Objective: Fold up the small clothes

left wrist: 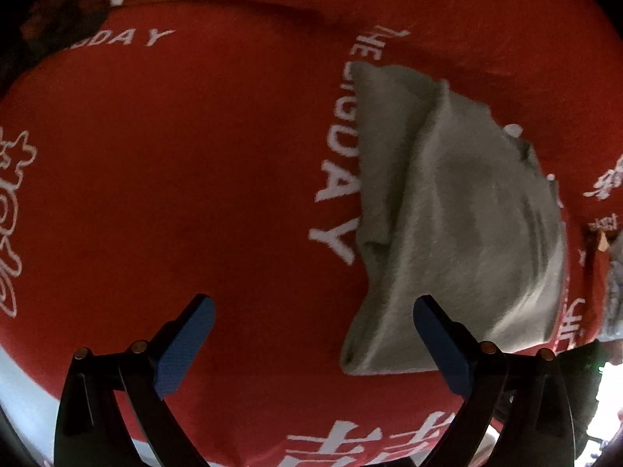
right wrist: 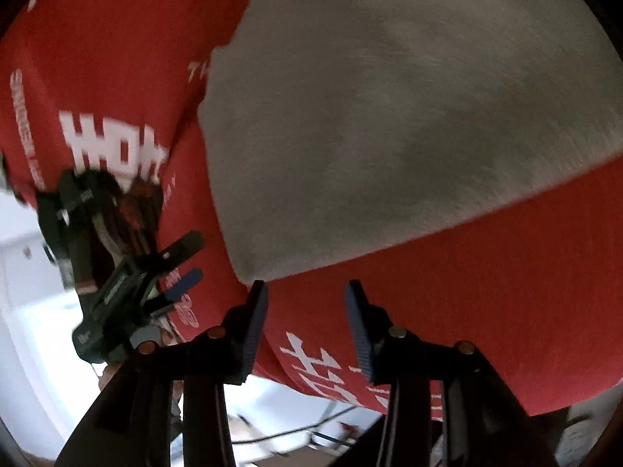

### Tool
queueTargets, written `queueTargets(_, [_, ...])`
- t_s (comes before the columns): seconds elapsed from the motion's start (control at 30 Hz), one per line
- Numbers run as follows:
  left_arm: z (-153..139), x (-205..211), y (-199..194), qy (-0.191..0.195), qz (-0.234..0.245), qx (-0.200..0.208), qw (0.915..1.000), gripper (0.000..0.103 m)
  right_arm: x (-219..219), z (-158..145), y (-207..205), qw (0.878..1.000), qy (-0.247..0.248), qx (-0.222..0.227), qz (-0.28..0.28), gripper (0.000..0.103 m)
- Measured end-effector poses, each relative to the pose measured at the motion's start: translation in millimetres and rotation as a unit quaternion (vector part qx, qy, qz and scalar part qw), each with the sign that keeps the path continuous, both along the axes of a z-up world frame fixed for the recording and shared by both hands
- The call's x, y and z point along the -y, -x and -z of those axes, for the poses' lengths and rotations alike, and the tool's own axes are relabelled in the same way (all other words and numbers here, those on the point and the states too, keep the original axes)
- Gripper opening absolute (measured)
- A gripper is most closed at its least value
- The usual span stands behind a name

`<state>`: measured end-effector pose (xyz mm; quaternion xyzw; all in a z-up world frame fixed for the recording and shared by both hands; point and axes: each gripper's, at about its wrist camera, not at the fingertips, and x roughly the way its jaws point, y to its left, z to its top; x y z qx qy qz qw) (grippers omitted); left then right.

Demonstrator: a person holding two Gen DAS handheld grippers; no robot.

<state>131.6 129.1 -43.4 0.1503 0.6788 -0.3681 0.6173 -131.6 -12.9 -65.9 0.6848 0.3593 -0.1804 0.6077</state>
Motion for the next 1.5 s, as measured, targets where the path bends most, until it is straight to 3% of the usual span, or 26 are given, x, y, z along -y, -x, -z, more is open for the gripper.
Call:
queueTargets(0.1, [2.2, 12.6, -0.1, 0.026, 0.015, -0.018, 0.9994, 0.102, 2.3, 9.2, 9.1, 0.999, -0.008, 0.018, 0.05, 0.045])
queueTargets(0.23, [11.8, 25.7, -7.7, 0.056, -0.002, -0.062, 0.9965, 0.102, 7.4, 21.7, 7.0, 0.992, -0.024, 0.047, 0.11, 0.046])
queueTargets(0.43, [27.1, 32.8, -20.9, 0.083, -0.024, -0.123, 0.9887, 0.102, 17.5, 22.9, -14.3, 0.991, -0.009, 0.066, 0.119, 0.047])
queueTargets(0.47, [31.5, 36.8, -22.2, 0.085, -0.023, -0.134, 0.987, 0.102, 18.9, 24.5, -19.0, 0.99, -0.019, 0.07, 0.12, 0.042])
queueTargets(0.5, [36.8, 41.0, -23.6, 0.086, -0.023, -0.152, 0.9845, 0.102, 21.0, 28.3, -21.2, 0.989, -0.041, 0.077, 0.123, 0.019])
queueTargets(0.53, [40.4, 44.2, -24.6, 0.087, -0.023, -0.163, 0.9825, 0.102, 22.1, 30.0, -21.4, 0.987, -0.055, 0.084, 0.126, 0.008])
queueTargets(0.6, [46.7, 51.0, -26.2, 0.098, -0.025, -0.193, 0.976, 0.102, 25.5, 27.0, -19.6, 0.983, -0.066, 0.111, 0.134, 0.008])
queueTargets(0.73, [56.7, 70.0, -26.3, 0.13, -0.026, -0.256, 0.9574, 0.102, 39.8, -4.7, -19.9, 0.983, -0.028, 0.148, 0.101, 0.008])
queueTargets(0.93, [44.3, 114.2, -11.1, 0.169, 0.002, -0.286, 0.9431, 0.102, 56.4, -29.0, -16.4, 0.98, -0.012, 0.178, 0.087, 0.008])
queueTargets(1.1, [27.5, 151.7, 19.5, 0.154, 0.058, -0.232, 0.9586, 0.101, 51.3, -24.9, -17.9, 0.982, -0.019, 0.172, 0.078, 0.008])
queueTargets(1.13, [28.4, 155.4, 24.8, 0.14, 0.068, -0.215, 0.9642, 0.089, 49.2, -22.2, -16.9, 0.983, -0.023, 0.166, 0.076, 0.008])
queueTargets(1.17, [30.1, 159.5, 29.9, 0.128, 0.077, -0.202, 0.9679, 0.069, 47.4, -20.3, -16.7, 0.982, -0.034, 0.166, 0.077, 0.008])
queueTargets(1.23, [36.4, 166.5, 40.2, 0.089, 0.096, -0.169, 0.9768, 0.05, 43.4, -19.3, -17.5, 0.989, -0.029, 0.137, 0.049, 0.008])
queueTargets(1.33, [30.8, 166.3, 42.1, 0.092, 0.106, -0.143, 0.9797, 0.047, 40.1, -24.2, -17.5, 0.998, -0.003, 0.06, -0.025, 0.015])
queueTargets(1.4, [30.4, 166.7, 43.2, 0.085, 0.108, -0.132, 0.9817, 0.047, 41.5, -31.9, -14.7, 0.996, 0.025, 0.009, -0.09, 0.044])
queueTargets(1.43, [31.1, 166.7, 43.1, 0.081, 0.105, -0.131, 0.9825, 0.047, 44.1, -37.6, -10.9, 0.993, 0.041, -0.001, -0.108, 0.048])
queueTargets(1.5, [31.3, 165.0, 41.7, 0.079, 0.095, -0.128, 0.9841, 0.047, 54.9, -50.6, -0.2, 0.99, 0.074, -0.008, -0.116, 0.048])
